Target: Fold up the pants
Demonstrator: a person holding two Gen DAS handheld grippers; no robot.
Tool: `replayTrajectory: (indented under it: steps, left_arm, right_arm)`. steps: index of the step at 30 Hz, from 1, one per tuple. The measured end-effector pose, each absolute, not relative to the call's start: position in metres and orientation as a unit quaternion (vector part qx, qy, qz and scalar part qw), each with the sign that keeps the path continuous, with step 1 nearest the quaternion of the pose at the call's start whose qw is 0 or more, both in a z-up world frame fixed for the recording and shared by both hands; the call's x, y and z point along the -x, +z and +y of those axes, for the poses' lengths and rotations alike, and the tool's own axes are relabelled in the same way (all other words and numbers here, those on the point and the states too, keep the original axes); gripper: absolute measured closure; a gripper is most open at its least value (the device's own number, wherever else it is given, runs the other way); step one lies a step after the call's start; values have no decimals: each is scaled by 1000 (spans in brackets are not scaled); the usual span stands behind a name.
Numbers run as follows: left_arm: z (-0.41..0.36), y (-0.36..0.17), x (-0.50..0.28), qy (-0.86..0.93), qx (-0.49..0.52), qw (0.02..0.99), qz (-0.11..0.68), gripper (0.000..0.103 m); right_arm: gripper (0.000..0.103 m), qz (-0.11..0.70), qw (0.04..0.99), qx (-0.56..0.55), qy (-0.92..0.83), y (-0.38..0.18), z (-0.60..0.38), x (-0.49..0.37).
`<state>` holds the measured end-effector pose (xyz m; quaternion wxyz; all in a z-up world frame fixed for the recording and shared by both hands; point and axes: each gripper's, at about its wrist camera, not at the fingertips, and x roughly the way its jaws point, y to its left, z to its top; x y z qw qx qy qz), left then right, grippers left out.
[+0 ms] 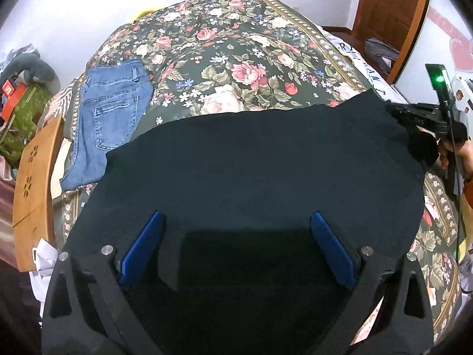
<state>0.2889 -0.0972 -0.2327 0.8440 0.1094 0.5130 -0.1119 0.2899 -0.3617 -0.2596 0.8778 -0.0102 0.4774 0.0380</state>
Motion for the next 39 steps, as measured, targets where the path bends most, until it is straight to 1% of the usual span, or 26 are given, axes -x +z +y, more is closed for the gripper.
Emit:
replayTrajectory:
  steps: [7, 9, 11, 15, 17, 19, 21, 22, 23, 24, 25, 26, 27, 29, 32, 36, 39]
  left_arm:
    - [-97, -233, -288, -112, -110, 845, 512, 2]
    - [-97, -232, -288, -111, -109, 846, 510, 2]
    - [-97, -232, -287, -111, -107, 847, 509, 2]
    - [-96, -232, -288, -111, -105, 847, 509, 2]
    - [-96, -232, -288, -112, -104, 847, 509, 2]
    - [-96, -232, -288, -112, -104, 848, 508, 2]
    - [-96, -232, -288, -111, -104, 847, 509, 2]
    - [-96, -232, -288, -111, -104, 847, 509, 2]
    - [-95, -232, -288, -111, -104, 847, 509, 2]
    - [-95, -232, -288, -110, -105, 848, 508, 2]
    - [-95, -232, -288, -109, -105, 848, 508, 2]
    - [-95, -231, -287, -106, -106, 849, 506, 2]
    - [-95, -229, -287, -105, -105, 850, 505, 2]
    - [-93, -225, -286, -104, -97, 853, 503, 2]
    - [-86, -216, -283, -103, -79, 856, 501, 2]
    - [-72, -202, -278, -94, -65, 864, 490, 2]
    - [-61, -196, -274, -84, -58, 867, 487, 2]
  right_arm:
    - [96, 398, 917, 30, 18, -212, -363, -287]
    - [96, 393, 918, 40, 7, -212, -363, -297]
    - [97, 408, 912, 53, -1, -224, -361, -311]
    - [97, 468, 882, 62, -18, -261, -358, -334]
    - [97, 485, 871, 69, -34, -269, -360, -335]
    - [97, 491, 868, 51, -42, -264, -368, -331]
    - [96, 484, 874, 17, -32, -247, -375, -321]
    - [94, 479, 877, 4, -25, -236, -377, -314]
    - [85, 475, 880, -8, -16, -226, -377, -306]
    - [70, 469, 883, -23, -2, -214, -375, -294]
    - [61, 462, 886, -38, 13, -204, -373, -282]
    - [44, 454, 889, -52, 27, -196, -370, -271]
    - [30, 447, 891, -66, 41, -189, -366, -258]
    - [20, 441, 890, -96, 66, -184, -359, -231]
    - [20, 449, 875, -159, 87, -197, -349, -199]
    - [20, 487, 828, -266, 85, -242, -349, -176]
    - [20, 509, 804, -298, 73, -269, -349, -178]
